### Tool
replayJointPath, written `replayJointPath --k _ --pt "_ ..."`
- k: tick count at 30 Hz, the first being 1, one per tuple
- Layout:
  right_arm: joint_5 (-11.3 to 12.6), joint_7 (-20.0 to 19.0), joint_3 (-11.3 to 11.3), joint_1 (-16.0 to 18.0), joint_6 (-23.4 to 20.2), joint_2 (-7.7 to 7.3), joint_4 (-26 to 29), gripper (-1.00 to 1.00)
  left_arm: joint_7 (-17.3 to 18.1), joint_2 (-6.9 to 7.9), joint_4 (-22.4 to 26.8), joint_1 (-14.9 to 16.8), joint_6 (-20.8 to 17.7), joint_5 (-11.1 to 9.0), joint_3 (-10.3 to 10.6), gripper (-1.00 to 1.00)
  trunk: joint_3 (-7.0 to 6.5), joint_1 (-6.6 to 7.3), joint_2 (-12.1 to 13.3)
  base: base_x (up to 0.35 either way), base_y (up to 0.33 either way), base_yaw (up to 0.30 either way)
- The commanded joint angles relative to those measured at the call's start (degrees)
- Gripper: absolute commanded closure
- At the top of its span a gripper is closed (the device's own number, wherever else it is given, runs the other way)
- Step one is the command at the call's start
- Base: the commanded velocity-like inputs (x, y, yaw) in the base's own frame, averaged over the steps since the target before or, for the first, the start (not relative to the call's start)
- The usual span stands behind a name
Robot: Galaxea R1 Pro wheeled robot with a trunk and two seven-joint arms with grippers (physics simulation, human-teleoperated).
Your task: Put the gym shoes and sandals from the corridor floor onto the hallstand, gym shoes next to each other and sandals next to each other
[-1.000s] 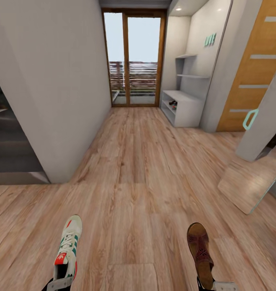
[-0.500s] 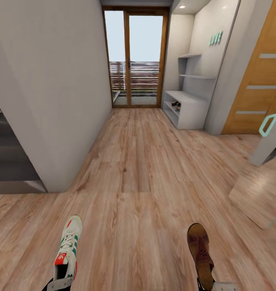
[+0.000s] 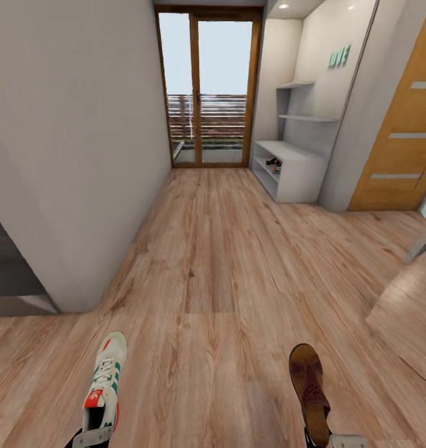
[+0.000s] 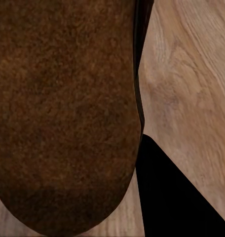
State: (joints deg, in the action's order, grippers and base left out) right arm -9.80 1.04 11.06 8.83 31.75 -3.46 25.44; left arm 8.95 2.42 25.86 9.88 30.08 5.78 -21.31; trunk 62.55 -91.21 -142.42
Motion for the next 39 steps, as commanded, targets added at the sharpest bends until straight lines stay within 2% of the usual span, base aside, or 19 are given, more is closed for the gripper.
replayJointPath --k 1,8,39 --pt "-0.39 0.07 0.28 0.04 0.14 0.06 -0.04 1.0 0.29 -0.05 -0.02 0.05 0.23 0.59 -0.49 1.0 0.04 -0.02 -0.02 0.337 0.0 -0.14" --pt "-0.39 0.1 0.26 0.04 0.16 0.09 -0.04 1.0 0.28 -0.05 -0.02 0.05 0.23 0.58 -0.49 1.0 0.04 -0.02 -0.02 0.337 0.0 -0.129" --pt "-0.39 0.1 0.25 0.04 0.24 0.09 -0.04 1.0 0.28 -0.05 -0.02 0.05 0.16 0.55 -0.49 1.0 0.04 -0.02 -0.02 0.338 0.0 -0.002"
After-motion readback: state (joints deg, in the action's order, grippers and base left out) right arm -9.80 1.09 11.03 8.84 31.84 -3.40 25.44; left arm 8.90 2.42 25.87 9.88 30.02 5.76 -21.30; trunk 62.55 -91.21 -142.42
